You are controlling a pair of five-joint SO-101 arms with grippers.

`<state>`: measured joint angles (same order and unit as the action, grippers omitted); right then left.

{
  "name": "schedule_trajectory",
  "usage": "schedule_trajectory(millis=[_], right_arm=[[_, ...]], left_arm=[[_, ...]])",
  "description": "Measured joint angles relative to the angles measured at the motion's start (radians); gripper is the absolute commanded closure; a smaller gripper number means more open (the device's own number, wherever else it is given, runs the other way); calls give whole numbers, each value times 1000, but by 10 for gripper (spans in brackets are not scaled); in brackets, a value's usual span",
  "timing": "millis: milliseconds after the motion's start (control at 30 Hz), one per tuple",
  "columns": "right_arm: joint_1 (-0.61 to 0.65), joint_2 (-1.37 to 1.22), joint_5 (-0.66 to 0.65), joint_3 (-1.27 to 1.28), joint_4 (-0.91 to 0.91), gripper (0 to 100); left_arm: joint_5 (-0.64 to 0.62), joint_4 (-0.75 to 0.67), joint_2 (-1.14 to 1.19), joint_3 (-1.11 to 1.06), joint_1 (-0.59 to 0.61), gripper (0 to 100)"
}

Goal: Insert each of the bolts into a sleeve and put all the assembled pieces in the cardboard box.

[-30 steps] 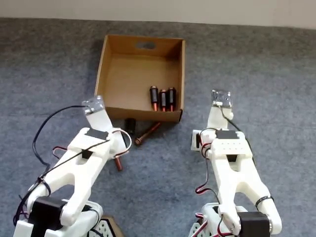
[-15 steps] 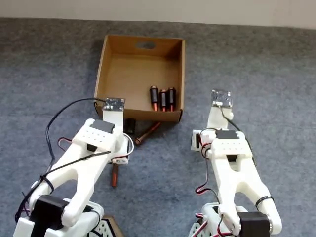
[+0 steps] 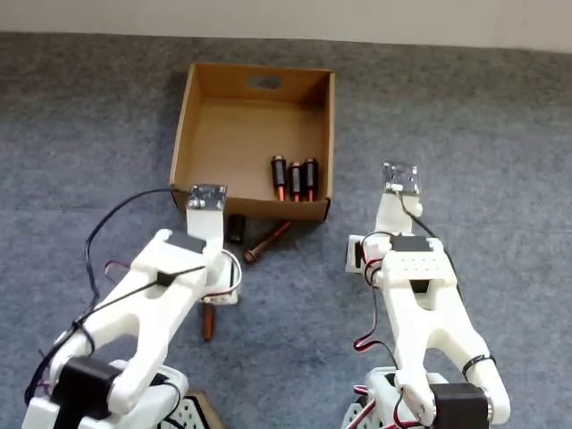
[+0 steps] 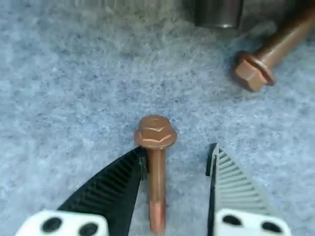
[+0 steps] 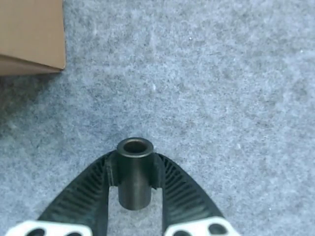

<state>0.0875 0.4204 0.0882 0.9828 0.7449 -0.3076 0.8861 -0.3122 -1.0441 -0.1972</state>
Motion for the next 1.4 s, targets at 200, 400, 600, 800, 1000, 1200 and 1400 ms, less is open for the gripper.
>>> schedule_trajectory(millis=[200,400,600,800,1000,1200,1400], right_arm=[[0,0,0,0,0,993],[0,0,0,0,0,993],[0,0,0,0,0,993],[0,0,0,0,0,993],[0,2,0,0,0,993],[8,183,0,104,0,993],[104,557,0,295,0,993]], left_arm=[[-2,-120,-8,-51,-15,992],[-5,-140,-8,-49,-26,992],[-5,-126,0,-15,-26,992],[-3,101,5,147,-14,992],[-3,236,5,232,-18,993],[-3,241,5,233,-18,993],[-3,241,-101,233,-17,993]])
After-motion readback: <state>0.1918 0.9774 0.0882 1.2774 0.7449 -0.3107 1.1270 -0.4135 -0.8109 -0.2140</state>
